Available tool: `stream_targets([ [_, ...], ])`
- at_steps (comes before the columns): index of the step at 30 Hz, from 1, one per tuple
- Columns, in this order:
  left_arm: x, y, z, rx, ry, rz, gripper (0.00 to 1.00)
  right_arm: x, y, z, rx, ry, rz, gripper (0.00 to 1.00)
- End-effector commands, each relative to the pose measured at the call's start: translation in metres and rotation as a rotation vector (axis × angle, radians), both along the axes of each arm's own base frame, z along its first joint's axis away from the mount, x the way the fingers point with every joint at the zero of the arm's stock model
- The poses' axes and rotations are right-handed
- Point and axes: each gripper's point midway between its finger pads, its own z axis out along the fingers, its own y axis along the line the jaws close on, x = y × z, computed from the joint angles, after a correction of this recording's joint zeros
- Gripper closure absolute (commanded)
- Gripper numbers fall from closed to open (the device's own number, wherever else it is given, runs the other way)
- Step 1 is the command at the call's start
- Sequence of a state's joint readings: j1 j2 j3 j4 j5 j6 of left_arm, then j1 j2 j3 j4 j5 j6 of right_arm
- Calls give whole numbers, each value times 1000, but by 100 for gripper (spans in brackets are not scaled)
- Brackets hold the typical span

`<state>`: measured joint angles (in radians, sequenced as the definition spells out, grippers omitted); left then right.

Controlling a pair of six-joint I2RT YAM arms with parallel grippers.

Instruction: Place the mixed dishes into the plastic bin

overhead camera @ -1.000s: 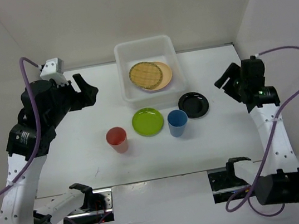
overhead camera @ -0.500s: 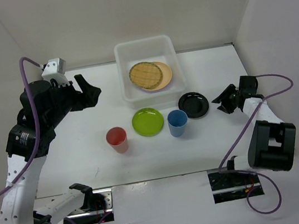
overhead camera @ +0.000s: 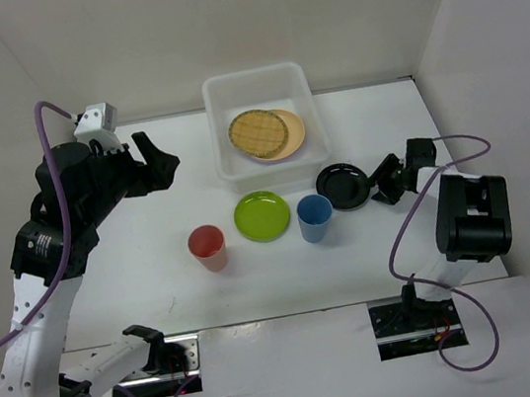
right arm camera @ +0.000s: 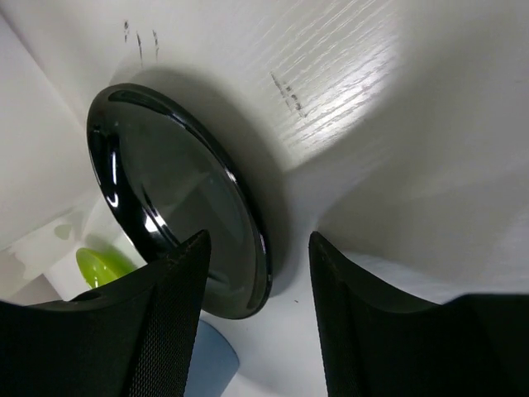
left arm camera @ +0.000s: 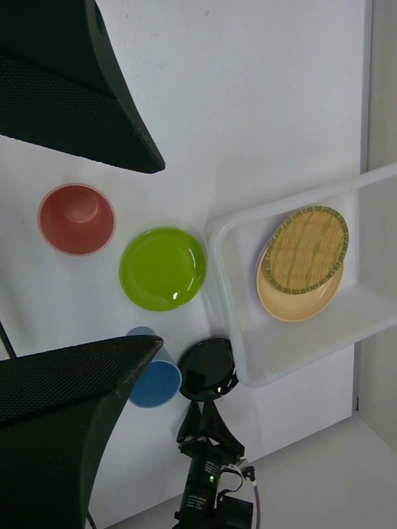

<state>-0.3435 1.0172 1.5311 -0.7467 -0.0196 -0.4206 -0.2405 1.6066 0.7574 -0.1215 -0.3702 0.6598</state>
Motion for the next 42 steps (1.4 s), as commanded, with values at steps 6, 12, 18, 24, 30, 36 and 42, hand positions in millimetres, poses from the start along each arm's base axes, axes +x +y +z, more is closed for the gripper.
stream_targets([
  [6, 1, 1, 9, -13, -38, 6, 14, 15, 8, -9, -56, -45, 39, 45],
  [12, 1, 1, 9, -13, -38, 6, 14, 19, 7, -10, -60, -39, 46, 64],
  [18, 0, 2, 7, -9, -29, 6, 13, 16, 8, -14, -56, -21, 46, 84],
  [24, 1, 3, 7, -7, -30, 15, 13, 14, 11, -1, -43, -40, 58, 98],
  [30, 1, 3, 7, -7, -30, 15, 13, 11, -3, 48, -125, -77, 2, 100],
  [36, 1, 3, 6, 1, -33, 13, 13, -5, -15, 94, -178, -101, -24, 100],
  [42, 0, 2, 6, -1, -32, 4, 13, -11, -31, 174, -269, -255, -111, 100],
])
